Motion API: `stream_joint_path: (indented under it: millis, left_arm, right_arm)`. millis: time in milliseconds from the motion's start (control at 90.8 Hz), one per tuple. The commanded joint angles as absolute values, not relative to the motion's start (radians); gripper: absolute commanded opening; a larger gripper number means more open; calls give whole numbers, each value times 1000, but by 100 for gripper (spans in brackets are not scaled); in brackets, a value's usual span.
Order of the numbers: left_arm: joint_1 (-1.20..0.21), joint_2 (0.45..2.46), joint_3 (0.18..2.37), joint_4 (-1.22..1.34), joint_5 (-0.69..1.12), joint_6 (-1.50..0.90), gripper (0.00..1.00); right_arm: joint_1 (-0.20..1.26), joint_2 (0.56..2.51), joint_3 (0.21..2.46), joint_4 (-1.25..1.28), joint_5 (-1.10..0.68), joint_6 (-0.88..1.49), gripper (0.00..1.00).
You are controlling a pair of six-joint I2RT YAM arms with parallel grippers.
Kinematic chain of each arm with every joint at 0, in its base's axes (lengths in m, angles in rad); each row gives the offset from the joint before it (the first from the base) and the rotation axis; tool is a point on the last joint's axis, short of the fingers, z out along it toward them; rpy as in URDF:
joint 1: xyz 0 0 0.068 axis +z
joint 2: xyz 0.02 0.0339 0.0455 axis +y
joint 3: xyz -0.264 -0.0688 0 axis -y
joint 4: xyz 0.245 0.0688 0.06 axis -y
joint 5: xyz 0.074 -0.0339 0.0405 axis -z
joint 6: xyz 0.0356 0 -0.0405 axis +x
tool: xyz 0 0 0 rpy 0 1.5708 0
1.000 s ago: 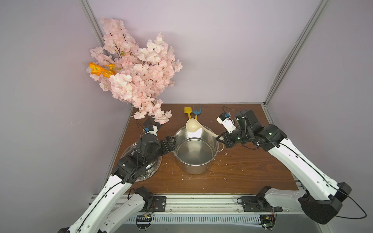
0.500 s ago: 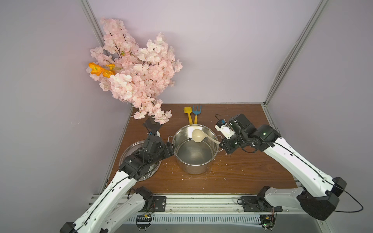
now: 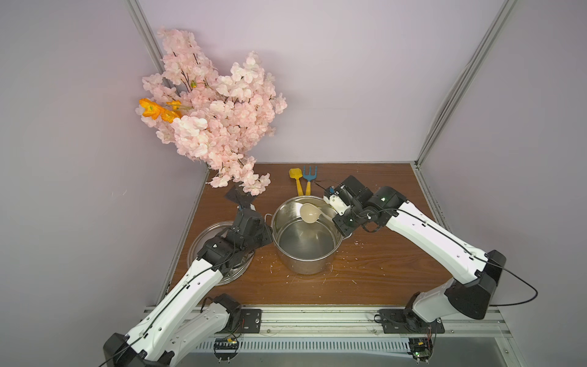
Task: Stir the soup with a spoon
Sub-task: Stir the soup in the pan with a stick.
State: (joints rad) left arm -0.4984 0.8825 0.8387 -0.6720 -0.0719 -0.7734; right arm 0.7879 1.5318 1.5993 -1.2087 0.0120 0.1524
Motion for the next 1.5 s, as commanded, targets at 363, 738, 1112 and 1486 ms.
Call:
stream_joint_path:
  millis: [363,738,1112,1486]
  left_arm:
    - [-488,909,830,-662,-113,-798,5]
    - [-488,931,832,-664,-124,-799,0]
    - [-488,923,828,-663,-111,-790,0]
    - [-488,928,823,-653,-112,-801,0]
  right_arm:
    - [935,1640,1668,-1235,52,139,0]
    - [908,1517,1516,-1239,154,205,0]
    - [811,1623,1651,-1260,177,208,0]
    - [946,1780,1809,-1251,56,184,0]
